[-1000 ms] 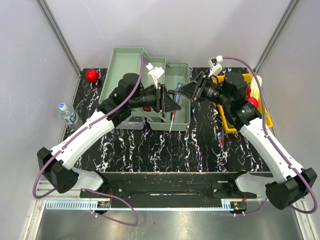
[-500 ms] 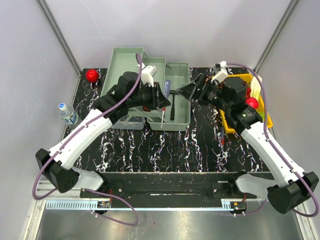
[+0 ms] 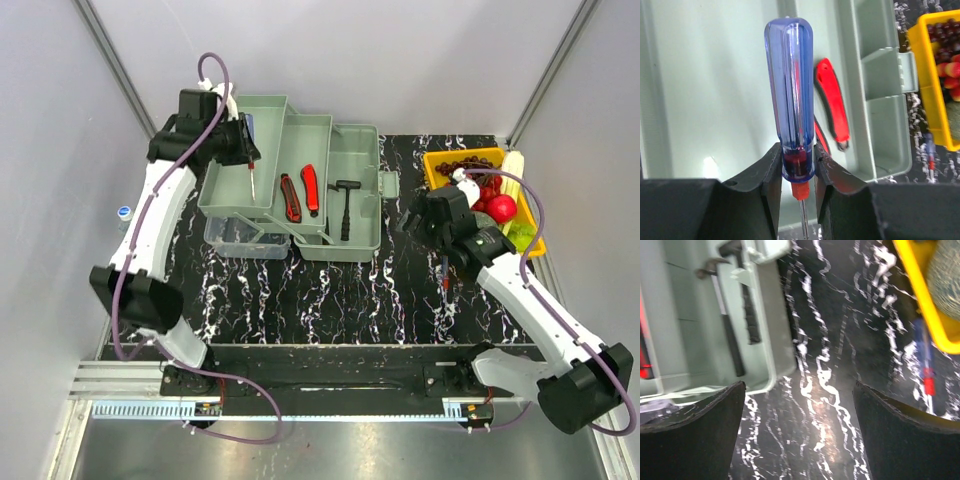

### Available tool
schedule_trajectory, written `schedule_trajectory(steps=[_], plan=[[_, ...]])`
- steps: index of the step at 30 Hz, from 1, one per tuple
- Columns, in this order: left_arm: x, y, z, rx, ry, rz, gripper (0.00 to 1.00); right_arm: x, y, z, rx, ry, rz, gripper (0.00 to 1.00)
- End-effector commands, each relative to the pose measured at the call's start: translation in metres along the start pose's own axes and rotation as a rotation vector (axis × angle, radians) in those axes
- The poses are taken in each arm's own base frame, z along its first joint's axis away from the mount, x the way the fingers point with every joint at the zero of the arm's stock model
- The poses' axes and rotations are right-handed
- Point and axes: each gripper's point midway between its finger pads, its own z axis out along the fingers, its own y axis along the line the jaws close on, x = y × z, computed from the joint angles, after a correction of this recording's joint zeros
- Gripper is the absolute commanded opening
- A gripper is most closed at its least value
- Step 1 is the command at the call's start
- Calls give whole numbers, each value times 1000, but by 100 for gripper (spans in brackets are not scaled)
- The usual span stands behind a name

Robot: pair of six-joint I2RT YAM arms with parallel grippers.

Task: Pack the tool kit

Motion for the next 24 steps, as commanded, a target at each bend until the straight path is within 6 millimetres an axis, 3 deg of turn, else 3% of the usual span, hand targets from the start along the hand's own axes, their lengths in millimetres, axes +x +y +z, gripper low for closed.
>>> schedule_trajectory(steps=[1, 7, 11, 13, 17, 24], plan=[[-12, 20, 21, -73, 53, 97, 0, 11, -40, -5, 154, -18, 13, 91], [-10, 58, 45, -232, 83, 117, 0, 30, -77, -8, 295, 1, 24, 91], [-5, 77, 48, -317, 93, 132, 0, 42, -102, -5, 414, 18, 14, 90], [-2, 80, 53, -316, 103, 135, 2, 50, -112, -1, 463, 30, 23, 91], [5, 85, 61, -304, 133, 136, 14, 64, -124, 10, 515, 50, 52, 95], [12, 95, 68, -320, 159, 124, 24, 65, -142, 19, 514, 50, 156, 95]])
